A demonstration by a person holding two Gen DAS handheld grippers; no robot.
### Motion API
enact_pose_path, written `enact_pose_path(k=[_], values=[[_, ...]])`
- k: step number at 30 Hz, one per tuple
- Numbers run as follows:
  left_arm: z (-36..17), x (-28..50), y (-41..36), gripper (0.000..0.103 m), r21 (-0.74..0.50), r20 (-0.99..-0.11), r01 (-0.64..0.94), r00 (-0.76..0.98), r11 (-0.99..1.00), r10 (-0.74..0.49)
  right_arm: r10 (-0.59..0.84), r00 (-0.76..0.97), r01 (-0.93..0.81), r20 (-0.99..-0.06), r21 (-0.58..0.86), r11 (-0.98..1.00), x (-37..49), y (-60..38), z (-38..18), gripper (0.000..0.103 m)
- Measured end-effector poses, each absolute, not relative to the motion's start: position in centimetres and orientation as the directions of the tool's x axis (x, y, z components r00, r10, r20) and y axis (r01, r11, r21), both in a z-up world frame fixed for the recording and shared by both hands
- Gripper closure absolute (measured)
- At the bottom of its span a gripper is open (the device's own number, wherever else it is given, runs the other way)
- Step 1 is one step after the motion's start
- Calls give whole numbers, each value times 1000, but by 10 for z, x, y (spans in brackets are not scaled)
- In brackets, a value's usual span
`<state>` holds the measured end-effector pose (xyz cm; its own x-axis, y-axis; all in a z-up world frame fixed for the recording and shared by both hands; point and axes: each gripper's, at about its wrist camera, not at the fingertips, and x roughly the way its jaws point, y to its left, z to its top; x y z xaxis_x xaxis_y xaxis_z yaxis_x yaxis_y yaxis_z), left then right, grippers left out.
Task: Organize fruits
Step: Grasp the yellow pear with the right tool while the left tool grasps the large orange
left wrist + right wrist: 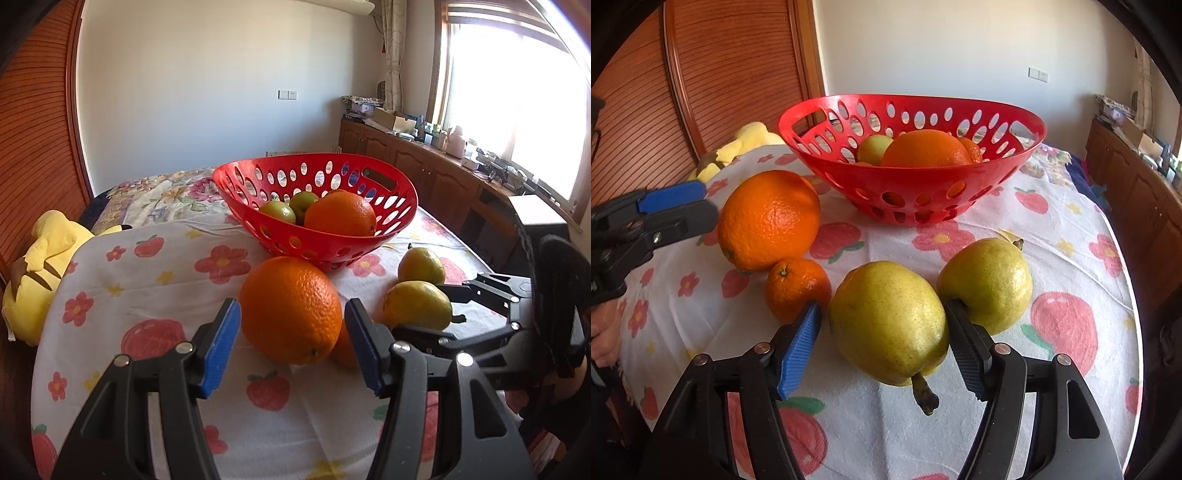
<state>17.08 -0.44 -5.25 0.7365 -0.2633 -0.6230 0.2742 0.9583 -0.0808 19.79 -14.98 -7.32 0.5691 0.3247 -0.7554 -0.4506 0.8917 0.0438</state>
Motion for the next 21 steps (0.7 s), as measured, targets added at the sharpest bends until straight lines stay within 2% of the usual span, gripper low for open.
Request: enact_pose_path(k=[6, 14, 21], values=[[-59, 186, -7, 43, -69, -644, 266, 724, 962, -246, 323, 572, -446, -754, 44, 894, 195, -154, -75, 38], [-67, 197, -8, 34, -81, -656, 254, 714, 964, -243, 335, 541, -440, -771, 80, 895, 192, -158, -84, 40], [-71, 206, -10, 32, -112, -678, 262, 685, 958, -267, 337, 544, -433, -768, 86, 897, 194, -157, -83, 40]])
